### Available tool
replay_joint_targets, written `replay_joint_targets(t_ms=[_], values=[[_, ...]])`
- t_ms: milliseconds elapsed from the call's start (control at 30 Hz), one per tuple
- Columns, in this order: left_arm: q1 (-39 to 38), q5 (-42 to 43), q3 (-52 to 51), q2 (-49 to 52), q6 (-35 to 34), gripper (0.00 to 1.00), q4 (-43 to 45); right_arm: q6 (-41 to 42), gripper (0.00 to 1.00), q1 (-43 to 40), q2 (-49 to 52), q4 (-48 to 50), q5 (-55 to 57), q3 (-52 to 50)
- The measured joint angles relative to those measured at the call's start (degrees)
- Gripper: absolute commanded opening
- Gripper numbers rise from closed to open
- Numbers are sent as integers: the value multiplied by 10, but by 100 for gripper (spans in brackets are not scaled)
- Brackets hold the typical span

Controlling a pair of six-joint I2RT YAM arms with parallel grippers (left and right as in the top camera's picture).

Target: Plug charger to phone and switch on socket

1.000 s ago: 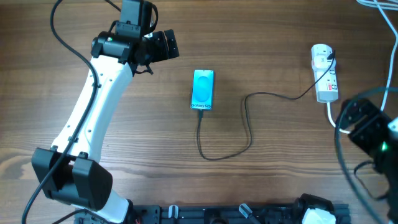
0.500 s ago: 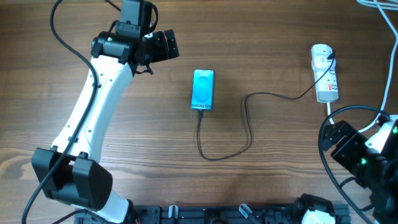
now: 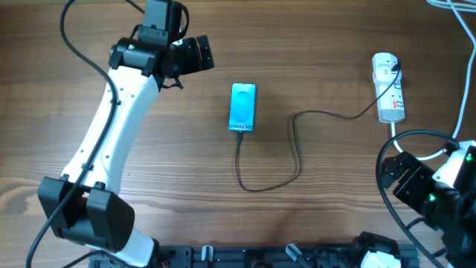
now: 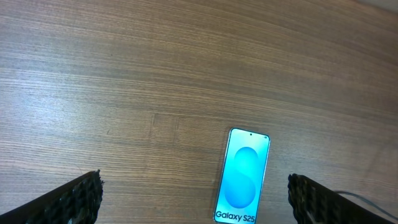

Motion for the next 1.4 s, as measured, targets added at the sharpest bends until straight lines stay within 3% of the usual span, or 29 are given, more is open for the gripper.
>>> replay_joint_targets(t_ms=[200, 400, 533, 833, 1167, 1400], values=[[0, 0, 0, 0, 0, 100, 0, -17, 100, 1, -1, 22, -11, -1], [0, 0, 0, 0, 0, 100, 0, -34, 100, 75, -78, 114, -21, -30], [0, 0, 0, 0, 0, 100, 0, -39, 100, 110, -143, 199, -23, -124], [0, 0, 0, 0, 0, 100, 0, -40, 100, 207, -306, 528, -30, -411], [0, -2, 0, 0, 0, 100, 0, -45, 100, 215, -445, 852, -44, -659], [0, -2, 0, 0, 0, 100, 0, -62, 100, 233, -447, 900, -40, -700]])
